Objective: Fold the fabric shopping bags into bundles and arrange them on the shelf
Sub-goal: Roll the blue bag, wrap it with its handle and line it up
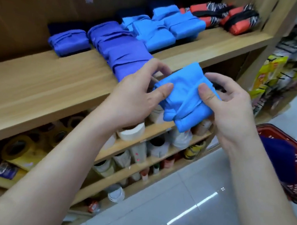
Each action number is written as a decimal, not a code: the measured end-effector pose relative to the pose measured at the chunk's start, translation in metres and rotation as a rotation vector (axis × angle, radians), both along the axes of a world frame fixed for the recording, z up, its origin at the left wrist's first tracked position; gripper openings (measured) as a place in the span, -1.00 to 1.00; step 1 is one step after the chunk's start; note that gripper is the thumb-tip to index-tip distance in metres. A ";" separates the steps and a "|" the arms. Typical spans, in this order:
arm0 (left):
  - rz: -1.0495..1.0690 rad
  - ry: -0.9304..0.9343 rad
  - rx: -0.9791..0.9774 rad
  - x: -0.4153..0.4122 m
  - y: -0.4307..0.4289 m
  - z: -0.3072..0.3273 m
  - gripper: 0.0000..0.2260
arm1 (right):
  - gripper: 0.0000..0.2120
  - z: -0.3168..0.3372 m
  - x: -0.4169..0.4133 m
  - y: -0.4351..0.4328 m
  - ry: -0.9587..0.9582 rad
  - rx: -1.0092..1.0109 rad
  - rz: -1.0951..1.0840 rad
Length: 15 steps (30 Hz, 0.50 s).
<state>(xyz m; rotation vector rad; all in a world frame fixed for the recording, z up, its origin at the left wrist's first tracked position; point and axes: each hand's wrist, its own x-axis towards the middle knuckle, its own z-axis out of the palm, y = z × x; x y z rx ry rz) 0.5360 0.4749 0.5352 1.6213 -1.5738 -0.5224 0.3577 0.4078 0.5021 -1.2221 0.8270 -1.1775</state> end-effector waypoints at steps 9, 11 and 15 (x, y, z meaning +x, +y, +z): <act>0.253 0.065 -0.020 -0.034 -0.105 0.028 -0.96 | -0.76 0.011 -0.046 -0.102 0.062 0.026 0.153; 0.294 -0.038 -0.043 -0.027 -0.127 0.031 -0.92 | -0.80 0.011 -0.042 -0.126 0.076 0.033 0.110; 0.360 -0.318 -0.037 -0.009 -0.164 0.044 -0.87 | -0.80 0.009 -0.032 -0.166 0.111 0.030 0.051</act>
